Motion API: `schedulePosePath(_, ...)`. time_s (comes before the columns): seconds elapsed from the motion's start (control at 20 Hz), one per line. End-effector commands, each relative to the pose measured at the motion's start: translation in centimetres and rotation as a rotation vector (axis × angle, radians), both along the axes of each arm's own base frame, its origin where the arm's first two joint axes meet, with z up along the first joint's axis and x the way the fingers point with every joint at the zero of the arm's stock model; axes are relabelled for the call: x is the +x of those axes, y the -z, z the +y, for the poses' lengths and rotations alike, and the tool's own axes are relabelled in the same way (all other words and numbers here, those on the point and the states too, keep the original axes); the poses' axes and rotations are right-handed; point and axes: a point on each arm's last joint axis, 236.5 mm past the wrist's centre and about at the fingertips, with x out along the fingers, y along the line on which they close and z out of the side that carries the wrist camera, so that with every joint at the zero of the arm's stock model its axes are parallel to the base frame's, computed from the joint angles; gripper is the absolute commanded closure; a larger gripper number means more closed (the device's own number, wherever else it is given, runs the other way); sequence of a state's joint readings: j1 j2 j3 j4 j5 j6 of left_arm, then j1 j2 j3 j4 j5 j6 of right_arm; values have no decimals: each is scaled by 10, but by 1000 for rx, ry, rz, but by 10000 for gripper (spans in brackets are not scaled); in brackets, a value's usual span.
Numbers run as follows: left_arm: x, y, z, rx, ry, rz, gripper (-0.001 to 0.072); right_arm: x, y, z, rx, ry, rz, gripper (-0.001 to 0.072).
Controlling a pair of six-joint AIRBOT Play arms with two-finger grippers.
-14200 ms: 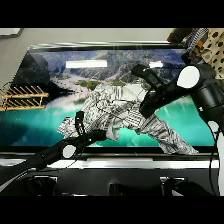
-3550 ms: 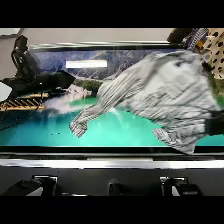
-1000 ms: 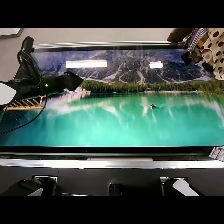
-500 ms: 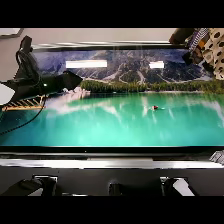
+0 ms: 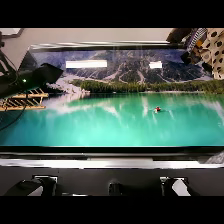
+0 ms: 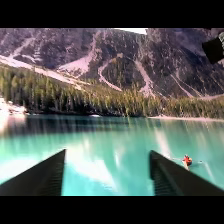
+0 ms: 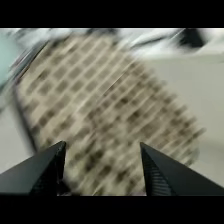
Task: Fold the clothes and pants, and hang the long-sleeved shirts on hangers.
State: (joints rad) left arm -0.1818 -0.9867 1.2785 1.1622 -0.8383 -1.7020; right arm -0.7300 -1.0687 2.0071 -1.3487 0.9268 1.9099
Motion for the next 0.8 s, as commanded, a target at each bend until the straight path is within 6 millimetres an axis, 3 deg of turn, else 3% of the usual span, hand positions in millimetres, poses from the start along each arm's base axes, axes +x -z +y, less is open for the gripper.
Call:
schedulePosePath(0.0, -1, -7, 21, 27, -44, -19, 387, 129, 93, 146, -10, -568, 292, 211)
schedulePosePath(0.05, -5, -5, 29, 52, -54, -11, 484, 148, 140, 183, -68, -649, 467, 227)
schedulePosePath(0.1, -11, 0, 38, 96, -60, 9, 531, 157, 188, 218, -159, -723, 657, 264)
schedulePosePath(0.15, -18, 8, 48, 153, -67, 40, 531, 157, 226, 250, -244, -801, 803, 345)
schedulePosePath(0.2, -27, 19, 60, 223, -74, 84, 541, 155, 253, 282, -261, -879, 878, 346)
schedulePosePath(0.25, -38, 32, 74, 304, -83, 140, 643, 150, 275, 307, -273, -942, 926, 347)
schedulePosePath(0.3, -48, 43, 87, 378, -84, 185, 669, 141, 300, 325, -293, -998, 995, 347)
schedulePosePath(0.4, -61, 62, 95, 466, -42, 220, 687, 115, 347, 347, -271, -1083, 1141, 349)
schedulePosePath(0.45, -66, 73, 95, 490, -18, 234, 686, 104, 364, 354, -250, -1118, 1179, 398)
schedulePosePath(0.55, -76, 98, 96, 502, 0, 285, 687, 81, 391, 361, -202, -1173, 1238, 604)
schedulePosePath(0.6, -80, 112, 97, 504, 5, 307, 687, 73, 400, 360, -190, -1176, 1258, 671)
schedulePosePath(0.75, -85, 136, 95, 501, 17, 347, 686, 59, 420, 357, -170, -1176, 1290, 686)
